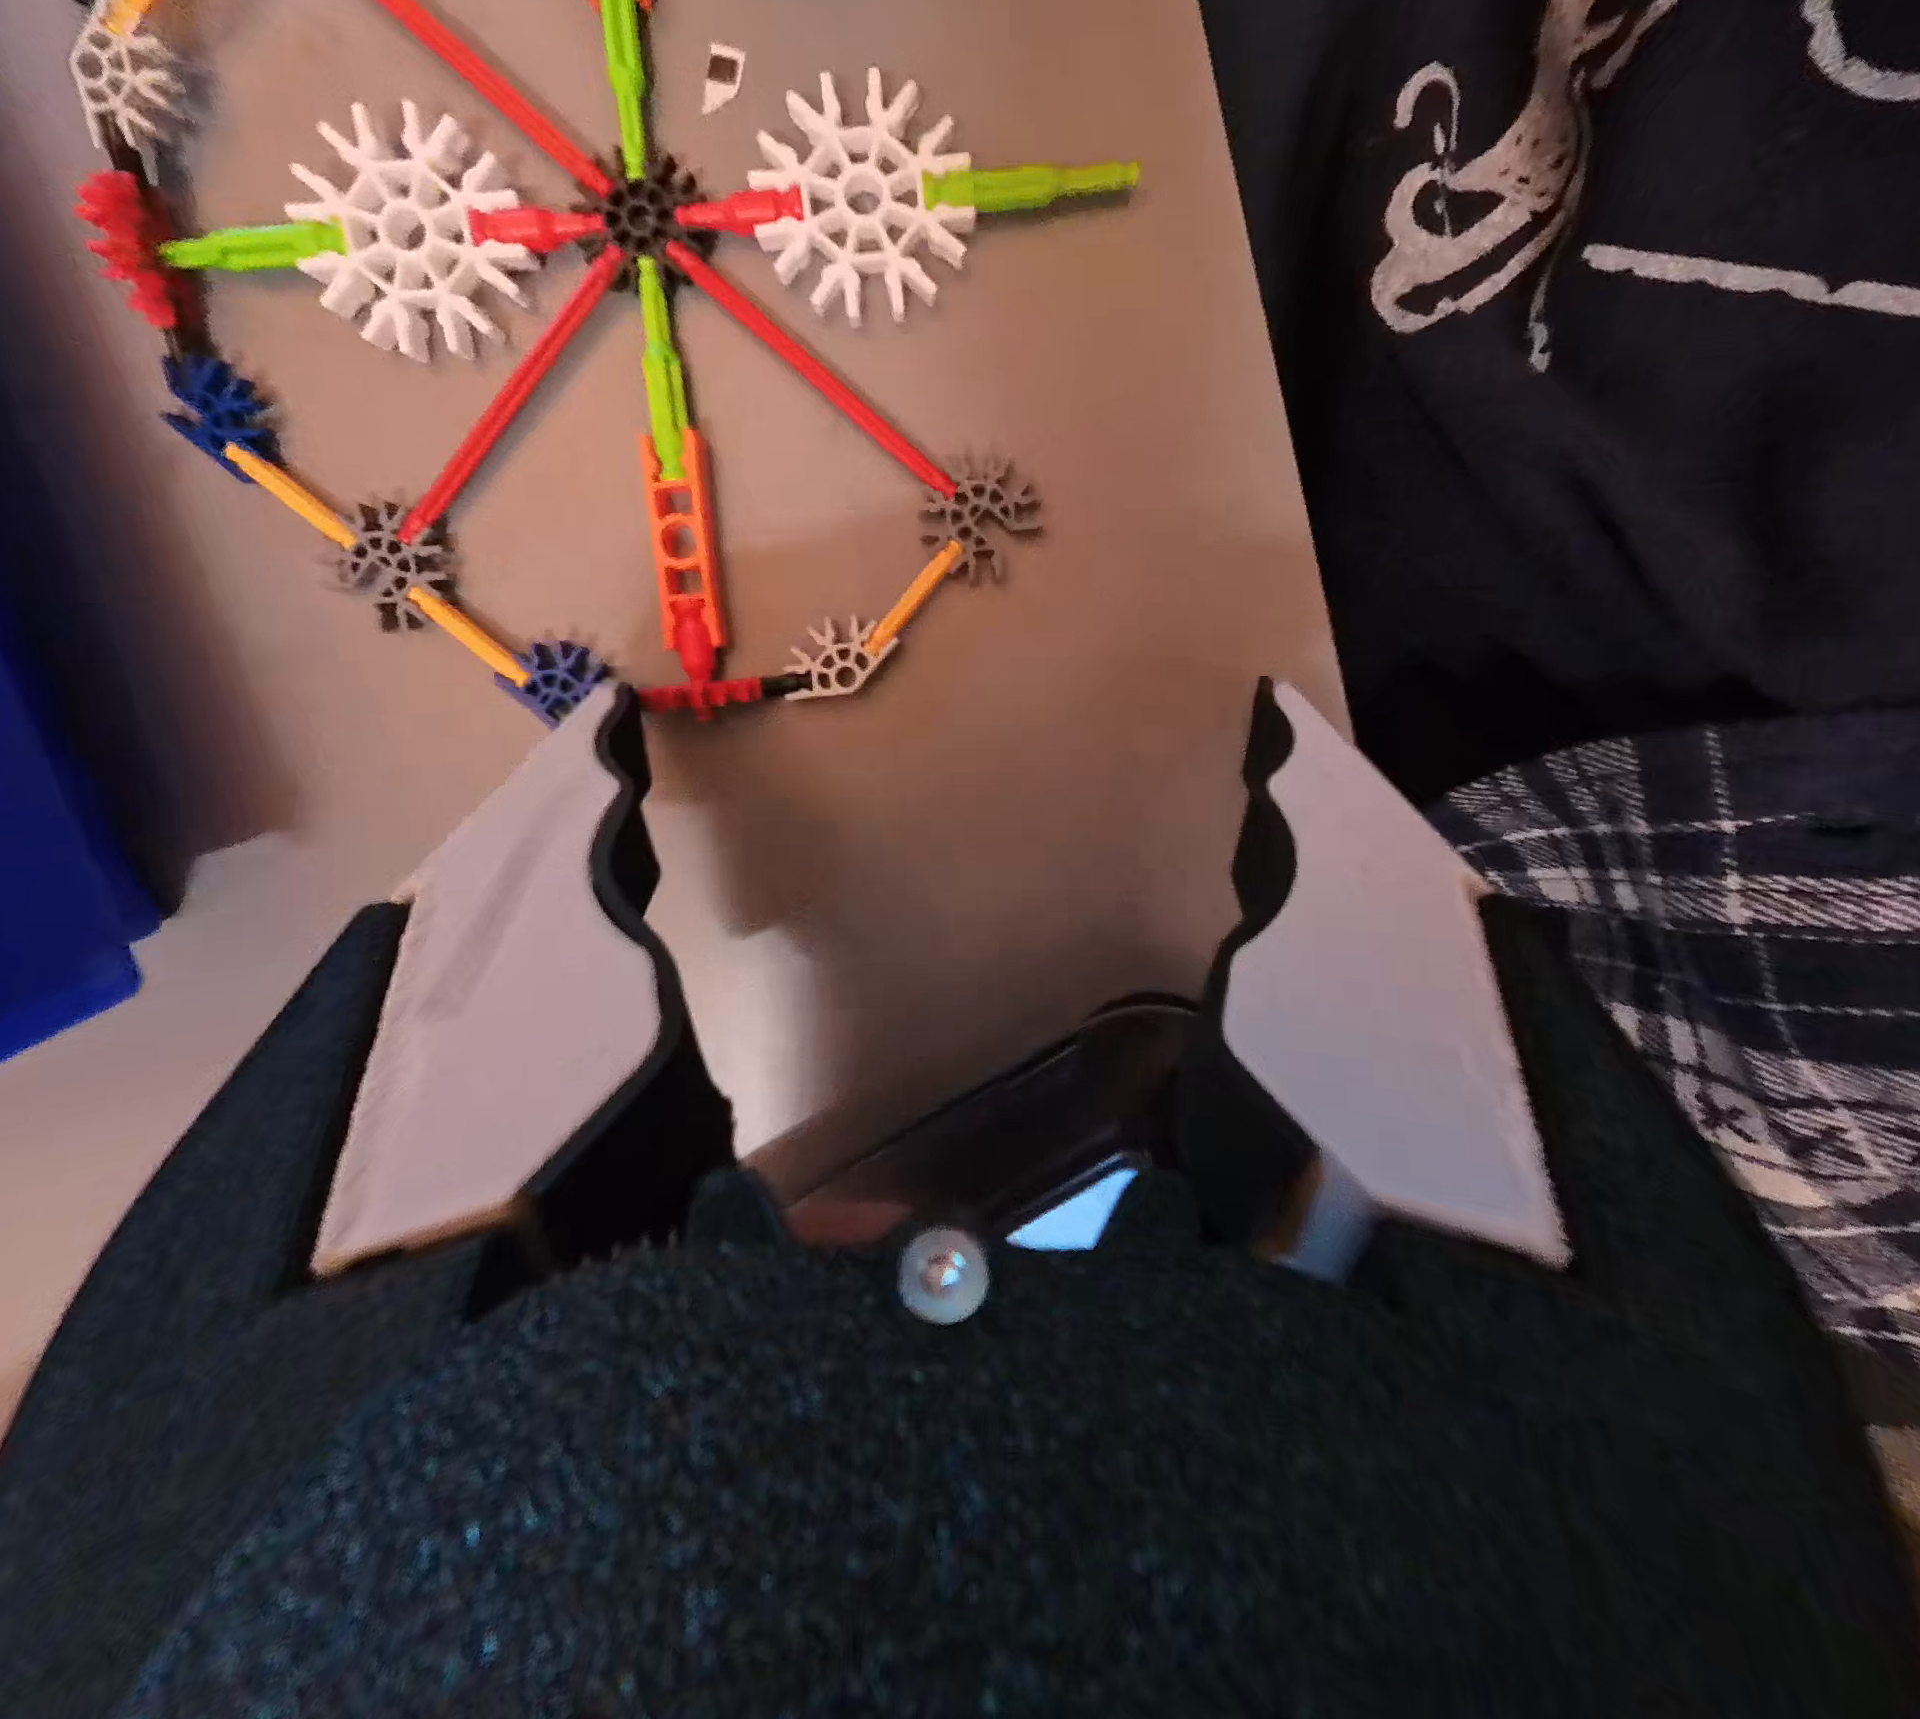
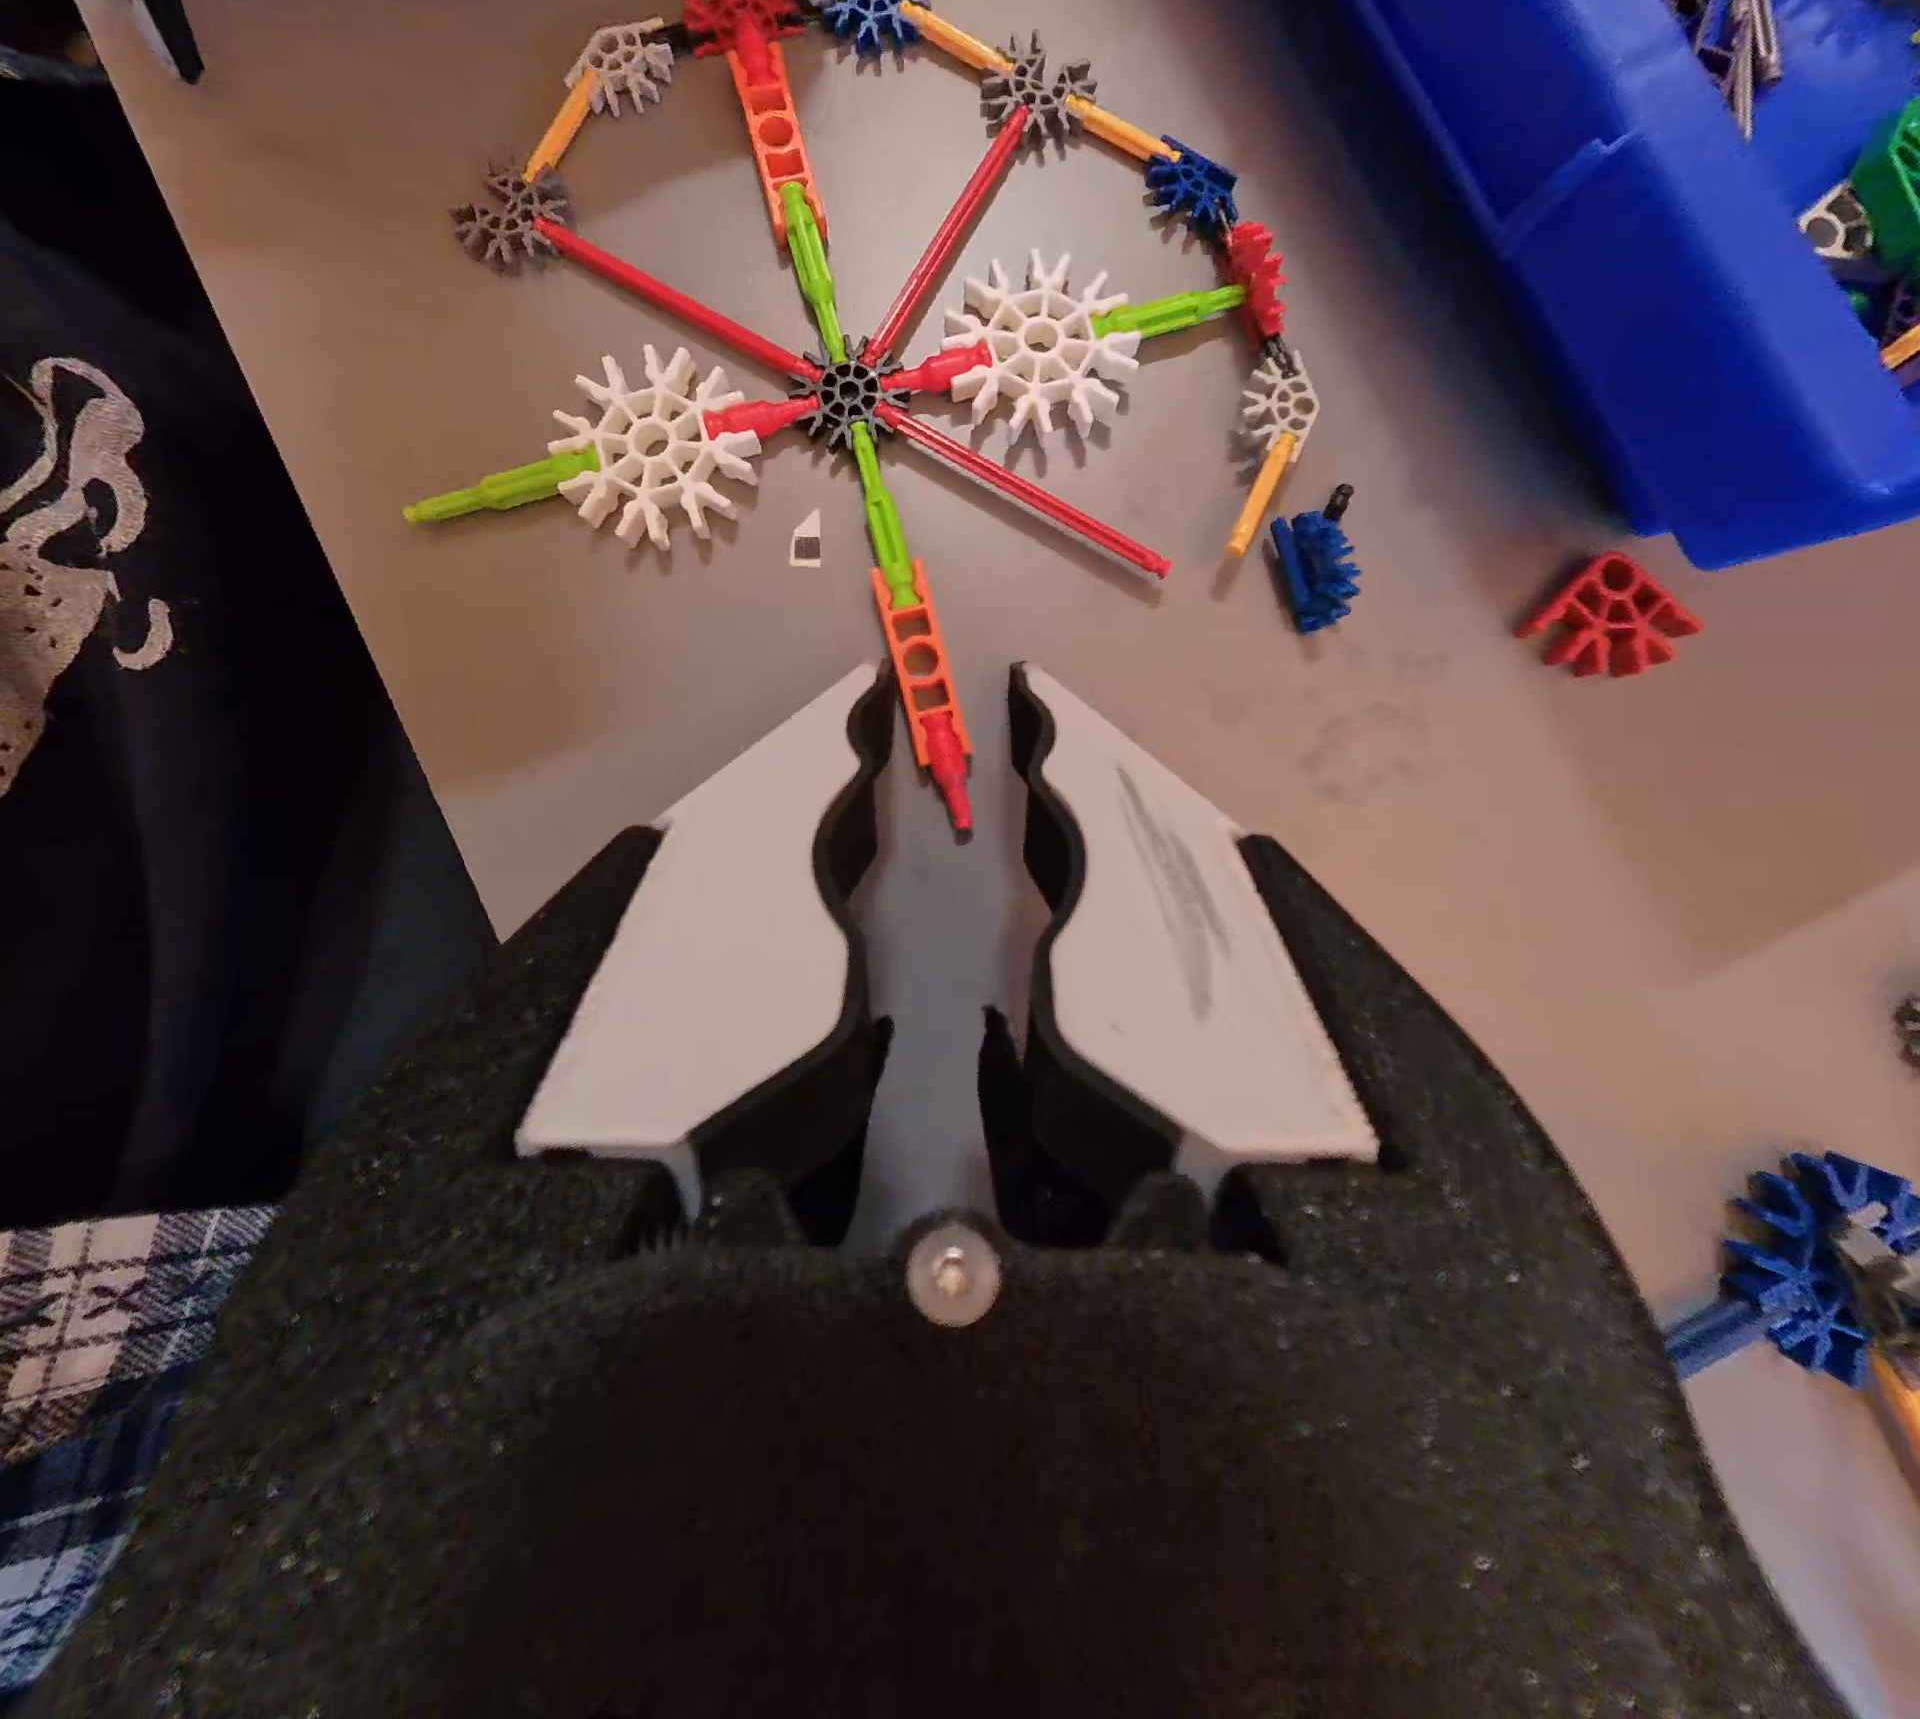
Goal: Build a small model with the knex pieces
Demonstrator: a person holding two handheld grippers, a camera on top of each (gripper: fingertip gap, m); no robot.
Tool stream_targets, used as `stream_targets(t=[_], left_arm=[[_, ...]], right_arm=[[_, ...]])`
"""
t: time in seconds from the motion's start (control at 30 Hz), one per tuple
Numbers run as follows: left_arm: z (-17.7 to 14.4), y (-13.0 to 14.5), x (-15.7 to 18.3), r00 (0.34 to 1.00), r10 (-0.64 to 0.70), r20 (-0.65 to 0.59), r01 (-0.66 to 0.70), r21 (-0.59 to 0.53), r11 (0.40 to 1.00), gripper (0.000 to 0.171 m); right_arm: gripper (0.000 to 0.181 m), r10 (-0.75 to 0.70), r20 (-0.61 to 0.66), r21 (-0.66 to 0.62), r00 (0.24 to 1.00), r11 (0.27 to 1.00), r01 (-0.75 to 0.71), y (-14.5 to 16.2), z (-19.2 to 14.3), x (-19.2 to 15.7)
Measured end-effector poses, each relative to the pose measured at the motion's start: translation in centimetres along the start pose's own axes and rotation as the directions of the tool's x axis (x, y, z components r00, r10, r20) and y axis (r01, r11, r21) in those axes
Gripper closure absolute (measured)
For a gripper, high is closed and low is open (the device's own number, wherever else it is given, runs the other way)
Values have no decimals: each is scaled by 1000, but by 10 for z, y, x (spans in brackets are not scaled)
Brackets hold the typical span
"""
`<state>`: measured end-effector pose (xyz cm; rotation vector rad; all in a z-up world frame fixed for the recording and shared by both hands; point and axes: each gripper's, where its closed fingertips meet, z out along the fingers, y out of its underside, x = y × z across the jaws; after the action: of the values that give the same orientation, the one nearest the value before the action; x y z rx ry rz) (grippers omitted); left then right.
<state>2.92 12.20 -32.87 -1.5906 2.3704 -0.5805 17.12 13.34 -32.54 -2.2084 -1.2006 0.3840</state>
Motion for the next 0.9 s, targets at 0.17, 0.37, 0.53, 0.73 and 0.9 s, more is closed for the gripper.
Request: stream_targets(t=[0.17, 0.37, 0.53, 0.73, 0.9], left_arm=[[-3, 2, 9, 1000, -7, -21, 7, 1, 1000, 63], [-10, 13, 17, 999, -24, -37, 23, -32, 999, 65], [-19, 24, 16, 999, -51, -16, 51, -44, 998, 67], [-39, 27, 9, 996, -72, 53, 72, 7, 997, 66], [-55, 25, 2, 992, -86, 94, 81, 62, 995, 66]], right_arm=[[165, -32, 7, 17, 999, 999, 32, -5, 4, -4], [167, -68, 17, 26, 998, 997, 67, -16, 12, -10], [166, -83, 25, 39, 996, 996, 82, -23, 16, -12], [161, -72, 6, 67, 997, 995, 71, -28, 7, -6], [156, -54, -23, 80, 998, 995, 55, -27, -2, 2]])
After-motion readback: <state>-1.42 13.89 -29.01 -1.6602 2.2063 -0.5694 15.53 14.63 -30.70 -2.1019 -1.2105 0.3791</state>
